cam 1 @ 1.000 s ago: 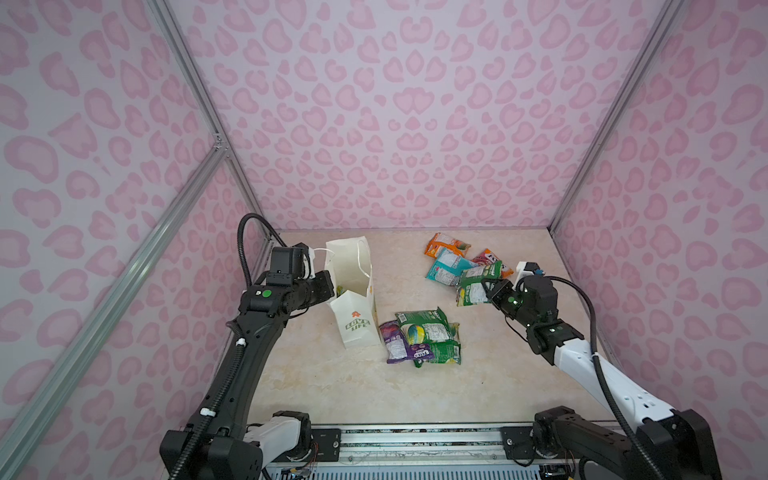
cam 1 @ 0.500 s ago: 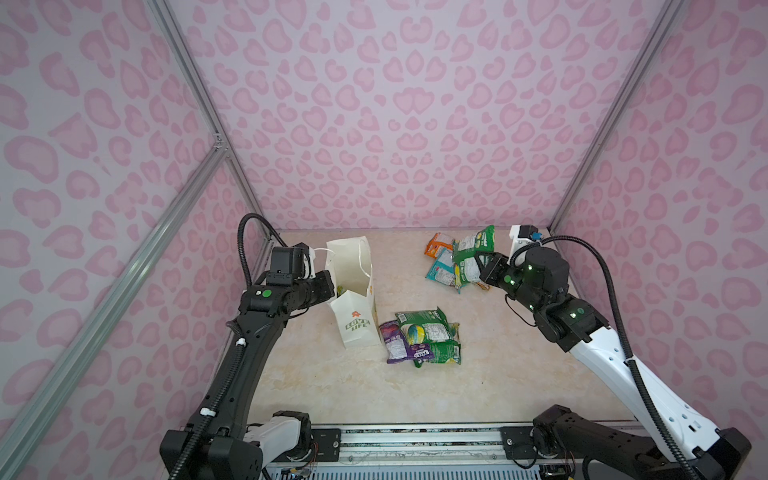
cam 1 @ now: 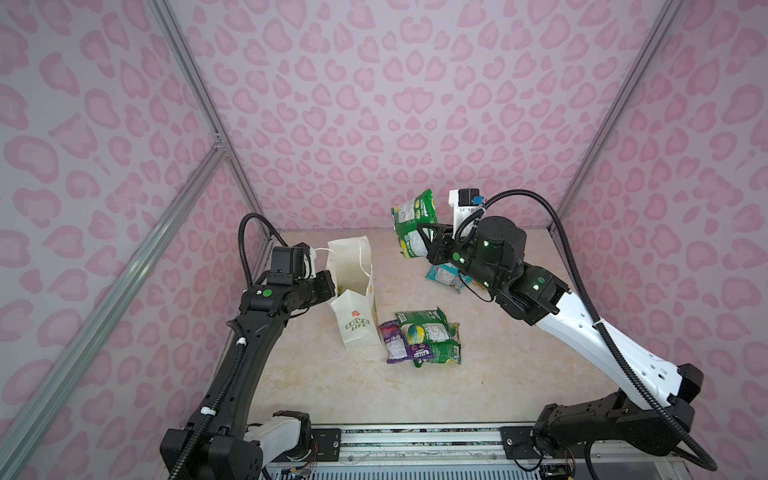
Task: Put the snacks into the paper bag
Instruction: 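Lift the green packet with the right gripper and carry it over the bag, then lower the green packet into the bag and open the right gripper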
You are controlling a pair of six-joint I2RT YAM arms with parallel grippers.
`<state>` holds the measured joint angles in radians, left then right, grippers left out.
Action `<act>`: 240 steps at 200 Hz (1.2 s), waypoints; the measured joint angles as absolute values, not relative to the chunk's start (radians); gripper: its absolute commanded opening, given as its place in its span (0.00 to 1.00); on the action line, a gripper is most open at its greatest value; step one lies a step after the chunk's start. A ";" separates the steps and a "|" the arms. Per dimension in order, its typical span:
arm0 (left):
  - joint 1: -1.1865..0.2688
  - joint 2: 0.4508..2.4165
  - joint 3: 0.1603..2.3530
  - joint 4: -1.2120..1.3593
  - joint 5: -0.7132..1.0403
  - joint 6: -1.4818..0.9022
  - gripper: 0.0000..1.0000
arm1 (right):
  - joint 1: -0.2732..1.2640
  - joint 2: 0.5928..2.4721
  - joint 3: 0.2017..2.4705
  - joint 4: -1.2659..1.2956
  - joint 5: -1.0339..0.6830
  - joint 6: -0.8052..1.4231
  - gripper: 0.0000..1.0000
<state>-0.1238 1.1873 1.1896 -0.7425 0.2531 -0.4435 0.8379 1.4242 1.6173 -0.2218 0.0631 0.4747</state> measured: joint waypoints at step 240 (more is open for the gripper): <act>-0.125 1.187 1.187 -0.734 0.269 -0.442 0.03 | 0.992 1.941 2.070 -0.446 0.150 0.480 0.00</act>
